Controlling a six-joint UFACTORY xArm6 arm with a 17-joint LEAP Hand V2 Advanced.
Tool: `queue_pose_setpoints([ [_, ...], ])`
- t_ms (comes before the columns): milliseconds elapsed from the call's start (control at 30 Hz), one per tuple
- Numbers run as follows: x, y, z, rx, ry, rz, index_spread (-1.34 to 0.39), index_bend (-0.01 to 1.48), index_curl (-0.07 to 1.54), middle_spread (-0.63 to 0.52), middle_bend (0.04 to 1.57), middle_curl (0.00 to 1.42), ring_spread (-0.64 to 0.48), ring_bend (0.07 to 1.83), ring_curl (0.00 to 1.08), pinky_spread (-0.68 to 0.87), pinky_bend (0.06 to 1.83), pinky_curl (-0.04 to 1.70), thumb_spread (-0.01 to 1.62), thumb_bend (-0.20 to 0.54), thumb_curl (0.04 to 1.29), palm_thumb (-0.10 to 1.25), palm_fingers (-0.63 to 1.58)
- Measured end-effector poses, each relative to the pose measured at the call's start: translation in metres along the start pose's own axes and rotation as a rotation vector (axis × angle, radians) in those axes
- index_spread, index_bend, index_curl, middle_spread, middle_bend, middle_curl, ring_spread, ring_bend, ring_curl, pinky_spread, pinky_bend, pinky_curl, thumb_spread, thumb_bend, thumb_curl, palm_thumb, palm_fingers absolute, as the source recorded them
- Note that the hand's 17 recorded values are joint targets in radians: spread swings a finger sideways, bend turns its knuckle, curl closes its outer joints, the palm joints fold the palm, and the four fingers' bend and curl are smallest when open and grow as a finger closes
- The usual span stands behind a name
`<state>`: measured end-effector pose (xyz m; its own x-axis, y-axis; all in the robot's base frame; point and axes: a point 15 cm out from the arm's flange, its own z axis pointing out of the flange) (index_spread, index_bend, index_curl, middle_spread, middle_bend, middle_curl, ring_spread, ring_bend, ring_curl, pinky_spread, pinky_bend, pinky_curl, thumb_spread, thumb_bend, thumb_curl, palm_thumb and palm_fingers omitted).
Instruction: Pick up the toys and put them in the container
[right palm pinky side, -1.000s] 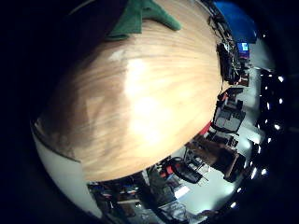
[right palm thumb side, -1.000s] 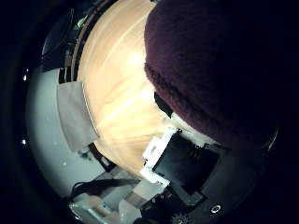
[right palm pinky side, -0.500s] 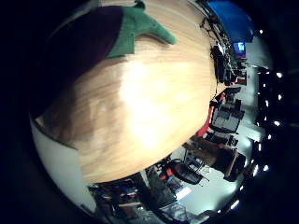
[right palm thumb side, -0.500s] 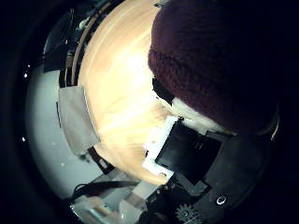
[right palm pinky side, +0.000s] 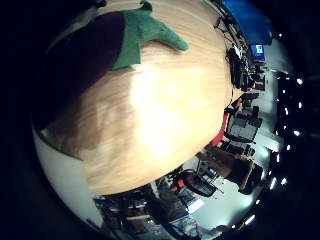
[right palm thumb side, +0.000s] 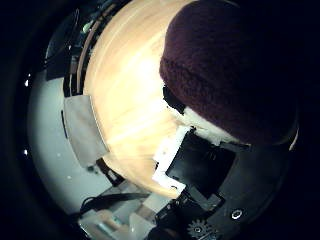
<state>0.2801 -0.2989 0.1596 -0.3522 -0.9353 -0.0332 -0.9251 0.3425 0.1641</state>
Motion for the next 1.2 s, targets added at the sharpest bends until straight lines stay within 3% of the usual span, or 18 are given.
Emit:
queue_pose_setpoints([
  [500,0.007,-0.003,-0.019,0.005,-0.009,0.007,-0.36,0.98,0.83,-0.25,1.19,0.86,-0.24,1.35,0.7,-0.27,1.41,0.59,1.37,-0.009,0.22,0.58,1.16],
  [867,0.002,-0.003,-0.061,0.003,-0.018,0.004,-0.33,1.02,0.84,-0.23,1.23,0.86,-0.23,1.38,0.72,-0.23,1.41,0.64,1.4,-0.008,0.2,0.58,1.13],
  [1200,-0.035,-0.001,-0.131,0.08,-0.022,-0.042,-0.32,1.03,0.83,-0.22,1.24,0.86,-0.23,1.39,0.73,-0.22,1.4,0.67,1.42,-0.006,0.19,0.58,1.13],
])
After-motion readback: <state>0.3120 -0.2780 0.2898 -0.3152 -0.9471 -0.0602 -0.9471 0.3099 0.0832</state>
